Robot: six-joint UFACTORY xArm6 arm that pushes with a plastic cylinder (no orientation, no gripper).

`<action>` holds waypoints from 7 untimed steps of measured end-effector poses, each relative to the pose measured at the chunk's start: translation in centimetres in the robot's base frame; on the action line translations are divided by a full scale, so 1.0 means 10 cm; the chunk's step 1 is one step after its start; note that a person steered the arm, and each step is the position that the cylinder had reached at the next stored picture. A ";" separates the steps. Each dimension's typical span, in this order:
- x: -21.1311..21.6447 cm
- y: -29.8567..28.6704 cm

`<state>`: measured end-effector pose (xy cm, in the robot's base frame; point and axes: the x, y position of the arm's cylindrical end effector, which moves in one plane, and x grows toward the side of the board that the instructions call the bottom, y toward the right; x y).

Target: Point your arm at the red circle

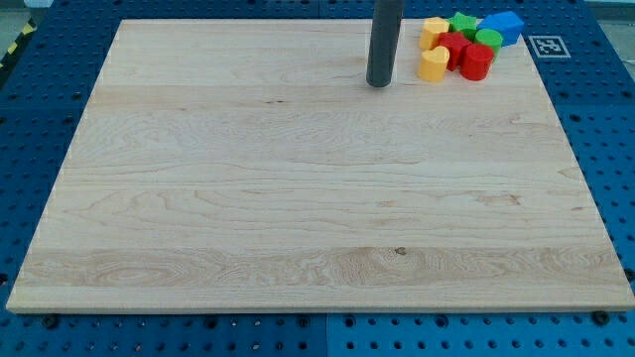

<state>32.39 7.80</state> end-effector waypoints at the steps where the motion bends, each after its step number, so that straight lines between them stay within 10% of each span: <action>1: 0.11 0.43; 3: 0.33 1.70; 7: -0.17 2.19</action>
<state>30.70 29.75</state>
